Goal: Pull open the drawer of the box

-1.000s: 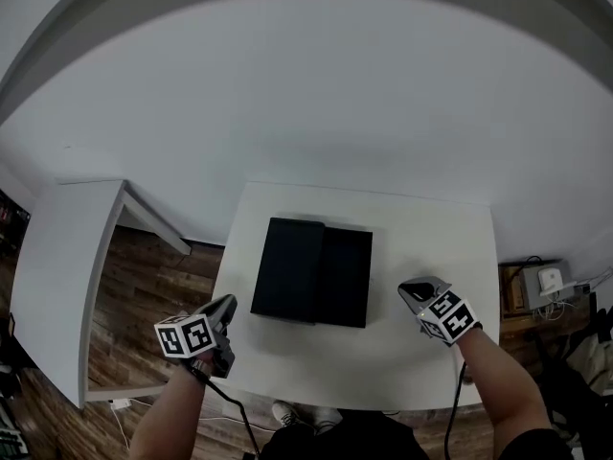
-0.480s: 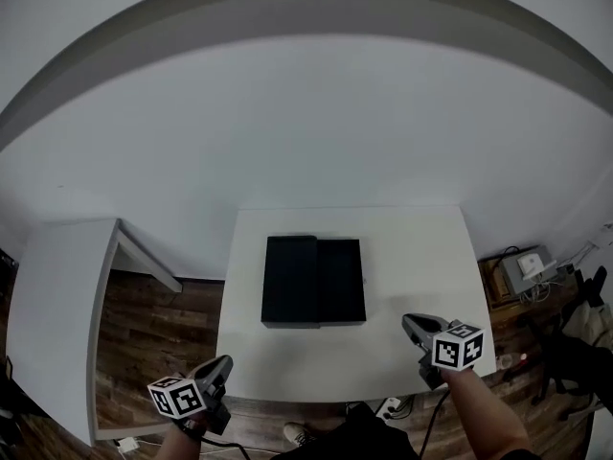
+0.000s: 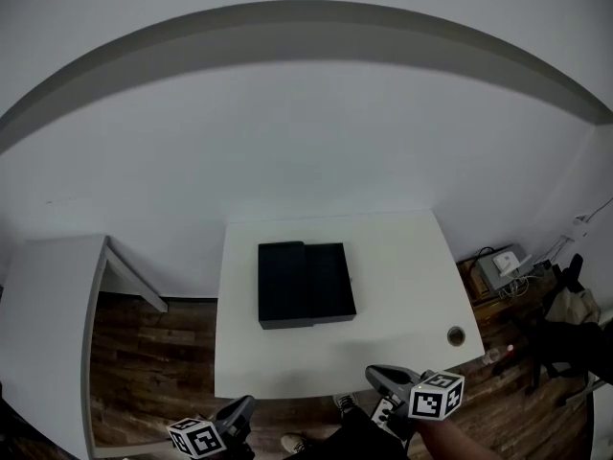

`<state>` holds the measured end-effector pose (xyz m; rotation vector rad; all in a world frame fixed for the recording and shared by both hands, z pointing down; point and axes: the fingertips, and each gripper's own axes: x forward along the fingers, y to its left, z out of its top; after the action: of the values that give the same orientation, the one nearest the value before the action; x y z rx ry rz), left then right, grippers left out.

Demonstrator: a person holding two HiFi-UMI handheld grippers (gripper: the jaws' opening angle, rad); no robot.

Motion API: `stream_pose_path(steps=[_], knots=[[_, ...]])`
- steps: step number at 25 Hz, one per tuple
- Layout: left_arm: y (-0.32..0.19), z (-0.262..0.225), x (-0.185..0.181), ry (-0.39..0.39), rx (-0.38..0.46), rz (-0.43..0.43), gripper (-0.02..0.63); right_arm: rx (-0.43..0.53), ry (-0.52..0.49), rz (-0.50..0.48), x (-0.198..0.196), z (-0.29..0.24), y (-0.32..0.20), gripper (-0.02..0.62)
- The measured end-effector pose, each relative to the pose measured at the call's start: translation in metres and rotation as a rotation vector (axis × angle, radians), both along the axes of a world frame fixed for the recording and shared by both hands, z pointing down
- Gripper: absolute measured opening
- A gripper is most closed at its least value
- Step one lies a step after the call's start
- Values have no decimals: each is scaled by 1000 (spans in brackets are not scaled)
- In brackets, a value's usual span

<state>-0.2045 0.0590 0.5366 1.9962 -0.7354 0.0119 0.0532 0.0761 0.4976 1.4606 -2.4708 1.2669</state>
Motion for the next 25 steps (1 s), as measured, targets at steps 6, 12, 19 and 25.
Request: stream_pose_path(steps=[6, 12, 19, 25], knots=[[33, -17, 6, 40, -36, 52, 5, 3, -90, -30, -47, -12, 41, 5], [48, -31, 16, 91, -31, 100, 5, -3, -145, -65, -72, -16, 65, 5], [53, -46, 29, 113, 9, 125, 5, -4, -154, -112, -96, -16, 83, 5], [55, -46, 9, 130, -15, 45, 5, 5, -164, -108, -101, -22, 78, 4]])
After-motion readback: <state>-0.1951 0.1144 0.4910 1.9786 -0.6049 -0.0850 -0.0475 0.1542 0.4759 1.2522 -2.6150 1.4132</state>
